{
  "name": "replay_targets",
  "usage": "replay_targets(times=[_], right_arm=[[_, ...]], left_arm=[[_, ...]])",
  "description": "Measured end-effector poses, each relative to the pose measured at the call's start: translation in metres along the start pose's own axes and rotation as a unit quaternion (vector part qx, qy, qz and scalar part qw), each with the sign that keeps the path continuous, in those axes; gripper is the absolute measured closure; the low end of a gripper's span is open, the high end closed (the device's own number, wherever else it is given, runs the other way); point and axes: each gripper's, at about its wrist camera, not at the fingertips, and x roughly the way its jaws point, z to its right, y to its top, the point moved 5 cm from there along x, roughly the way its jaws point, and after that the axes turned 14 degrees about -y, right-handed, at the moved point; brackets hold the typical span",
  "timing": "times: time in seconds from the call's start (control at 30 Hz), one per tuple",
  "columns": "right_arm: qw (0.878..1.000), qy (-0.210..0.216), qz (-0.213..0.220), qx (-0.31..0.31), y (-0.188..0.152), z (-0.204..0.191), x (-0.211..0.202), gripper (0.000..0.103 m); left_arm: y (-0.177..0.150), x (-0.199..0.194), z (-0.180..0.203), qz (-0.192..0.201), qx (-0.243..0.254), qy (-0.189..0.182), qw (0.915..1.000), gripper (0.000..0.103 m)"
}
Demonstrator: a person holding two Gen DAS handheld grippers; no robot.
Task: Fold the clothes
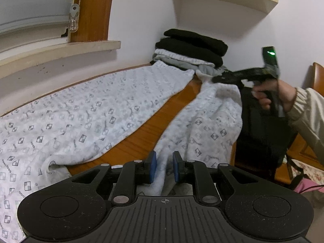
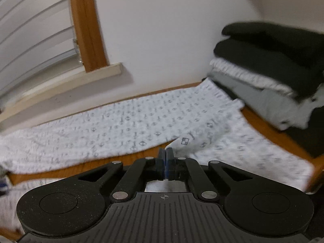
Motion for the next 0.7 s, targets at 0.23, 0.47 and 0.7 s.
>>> replay_targets(times=[0.23,0.47,0.7], right_arm=[[0.997,-0.035,-0.047,-0.042,-0.034,0.025,-0.032,0.100],[0.997,-0.052,0.000,-0.053,-0.025,0.011,-0.035,0.082],[0.995,0.070,0.005,-0.075,-0.028,-0.066,-0.017,0.070]], left_arm=[[0.000,-0.002,0.007,0.004,0.006,-0.007,0.9999,0.085],[-0.004,-0.004,0.008,0.003,0.004,-0.004,1.0000,0.085],[-0.011,-0.008,0.013,0.006,0.008,0.001,1.0000,0.085]])
